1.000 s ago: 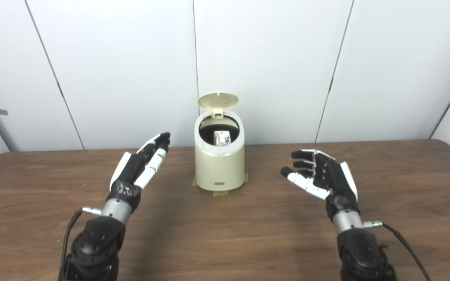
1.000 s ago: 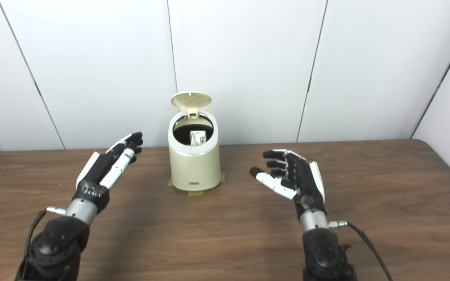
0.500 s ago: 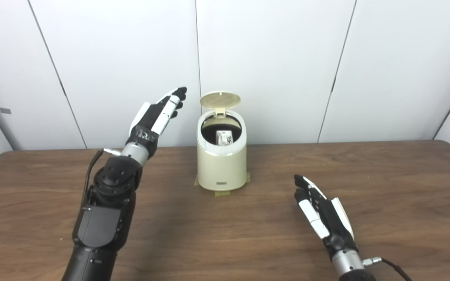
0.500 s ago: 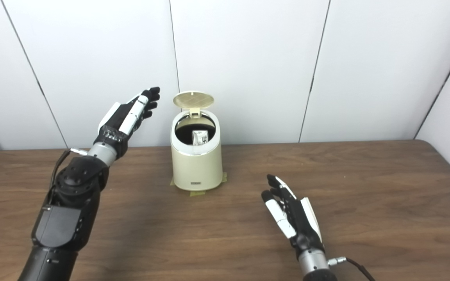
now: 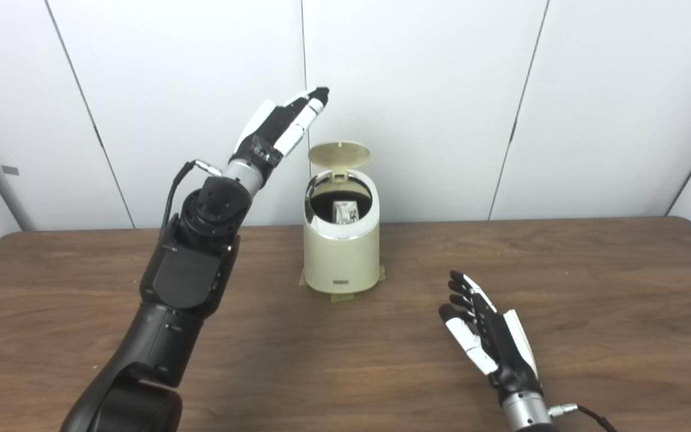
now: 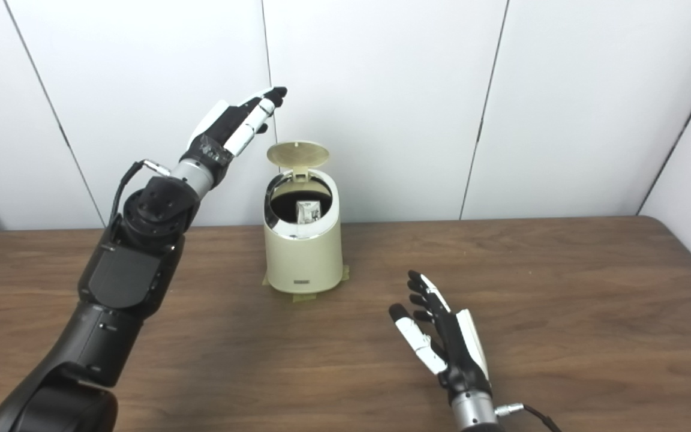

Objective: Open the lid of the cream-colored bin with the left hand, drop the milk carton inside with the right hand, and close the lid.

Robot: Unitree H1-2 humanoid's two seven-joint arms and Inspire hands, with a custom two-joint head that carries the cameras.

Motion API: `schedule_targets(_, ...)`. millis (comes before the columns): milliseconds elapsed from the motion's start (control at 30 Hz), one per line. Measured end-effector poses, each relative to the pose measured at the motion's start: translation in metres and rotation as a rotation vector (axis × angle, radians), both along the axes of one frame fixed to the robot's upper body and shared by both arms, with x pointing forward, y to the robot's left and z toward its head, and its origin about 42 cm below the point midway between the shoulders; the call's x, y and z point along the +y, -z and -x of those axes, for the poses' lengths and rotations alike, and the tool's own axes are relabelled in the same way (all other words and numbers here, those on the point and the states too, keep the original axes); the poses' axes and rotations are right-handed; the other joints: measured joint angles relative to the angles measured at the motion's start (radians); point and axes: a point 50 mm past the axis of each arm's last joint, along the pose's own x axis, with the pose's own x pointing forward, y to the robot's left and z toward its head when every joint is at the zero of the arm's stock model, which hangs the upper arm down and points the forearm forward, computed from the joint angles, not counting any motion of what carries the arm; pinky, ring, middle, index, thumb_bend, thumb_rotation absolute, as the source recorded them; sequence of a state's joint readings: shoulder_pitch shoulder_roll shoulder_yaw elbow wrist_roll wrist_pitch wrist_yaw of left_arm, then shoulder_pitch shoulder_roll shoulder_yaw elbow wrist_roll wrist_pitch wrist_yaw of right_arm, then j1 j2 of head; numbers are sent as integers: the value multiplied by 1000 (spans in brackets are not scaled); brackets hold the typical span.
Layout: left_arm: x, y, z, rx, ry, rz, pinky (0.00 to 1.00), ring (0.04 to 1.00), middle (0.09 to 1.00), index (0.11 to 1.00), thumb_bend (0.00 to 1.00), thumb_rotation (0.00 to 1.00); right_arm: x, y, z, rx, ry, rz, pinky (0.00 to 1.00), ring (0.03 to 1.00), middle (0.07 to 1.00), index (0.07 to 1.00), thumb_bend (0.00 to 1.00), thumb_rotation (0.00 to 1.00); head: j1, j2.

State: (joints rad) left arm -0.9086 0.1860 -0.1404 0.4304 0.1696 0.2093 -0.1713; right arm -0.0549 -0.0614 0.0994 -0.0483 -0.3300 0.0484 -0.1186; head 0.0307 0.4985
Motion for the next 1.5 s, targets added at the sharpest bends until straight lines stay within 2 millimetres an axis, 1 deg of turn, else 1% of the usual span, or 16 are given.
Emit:
schedule_targets(100, 4, -2, -1, -3, -3, -11, 951, 931, 908, 914, 408, 996, 0, 0, 0, 1, 0, -7, 812, 865, 885, 911, 518, 895, -2, 0)
schedule_targets(267, 1, -9, 1, -29, 24, -97, 909, 880, 858, 878, 397, 1000, 1, 1, -3, 2, 5, -16, 802, 856, 883, 914, 523, 920, -2, 0)
schedule_targets(367, -5, -12, 4, -68, 43, -185, 887, 839, 815, 842, 418, 1000, 1, 1, -3, 2, 5, -17, 809, 864, 887, 923, 496, 749, -3, 2)
schedule_targets(433, -9, -12, 6, -124, 47, -298, 793, 782, 765, 793, 432, 1000, 2, 1, -5, 8, 14, -22, 788, 858, 879, 919, 497, 466, -2, 2)
schedule_targets(467, -9, -13, 8, -171, 58, -370, 777, 773, 757, 784, 435, 1000, 2, 1, -6, 15, 22, -27, 786, 857, 878, 919, 497, 421, -2, 2)
schedule_targets(533, -9, -15, 12, -244, 67, -459, 730, 755, 750, 764, 418, 1000, 3, 2, -7, 25, 36, -35, 786, 852, 877, 920, 494, 375, 3, 2)
schedule_targets(600, -7, -18, 14, -315, 82, -526, 701, 738, 745, 755, 429, 1000, 3, 3, -8, 29, 46, -37, 785, 844, 872, 921, 483, 390, 3, 2)
schedule_targets(633, -6, -19, 15, -341, 83, -556, 695, 734, 746, 749, 455, 998, 3, 3, -8, 29, 49, -34, 784, 838, 867, 921, 478, 400, 3, 2)
schedule_targets(733, -4, -18, 16, -385, 90, -639, 713, 740, 750, 743, 510, 995, 3, 3, -8, 28, 56, -27, 780, 834, 860, 923, 469, 417, 3, 6)
schedule_targets(800, -4, -17, 17, -401, 94, -676, 728, 744, 748, 741, 506, 987, 2, 3, -8, 26, 60, -27, 757, 829, 856, 923, 464, 407, 3, 8)
schedule_targets(900, -6, -16, 18, -425, 108, -705, 698, 726, 736, 731, 467, 961, 0, 3, -8, 19, 68, -38, 724, 799, 837, 913, 473, 380, 6, 12)
schedule_targets(967, -8, -15, 18, -433, 118, -708, 686, 723, 740, 732, 444, 951, -1, 3, -8, 18, 73, -41, 704, 779, 830, 914, 479, 387, 11, 15)
schedule_targets(1133, -10, -12, 25, -422, 134, -737, 693, 743, 773, 771, 465, 960, -4, 3, -9, 18, 89, -52, 659, 755, 814, 907, 477, 369, 12, 20)
schedule_targets(1200, -10, -9, 27, -406, 140, -744, 706, 754, 775, 773, 464, 940, -7, 3, -11, 17, 102, -65, 678, 770, 805, 902, 485, 390, 12, 21)
schedule_targets(1367, -9, 4, 33, -355, 164, -758, 742, 779, 790, 789, 482, 984, -13, 3, -10, 18, 121, -74, 798, 810, 809, 900, 480, 367, 11, 21)
schedule_targets(1500, -9, 10, 39, -340, 176, -765, 754, 781, 789, 790, 488, 977, -18, 3, -10, 19, 136, -82, 812, 809, 806, 898, 469, 347, 9, 21)
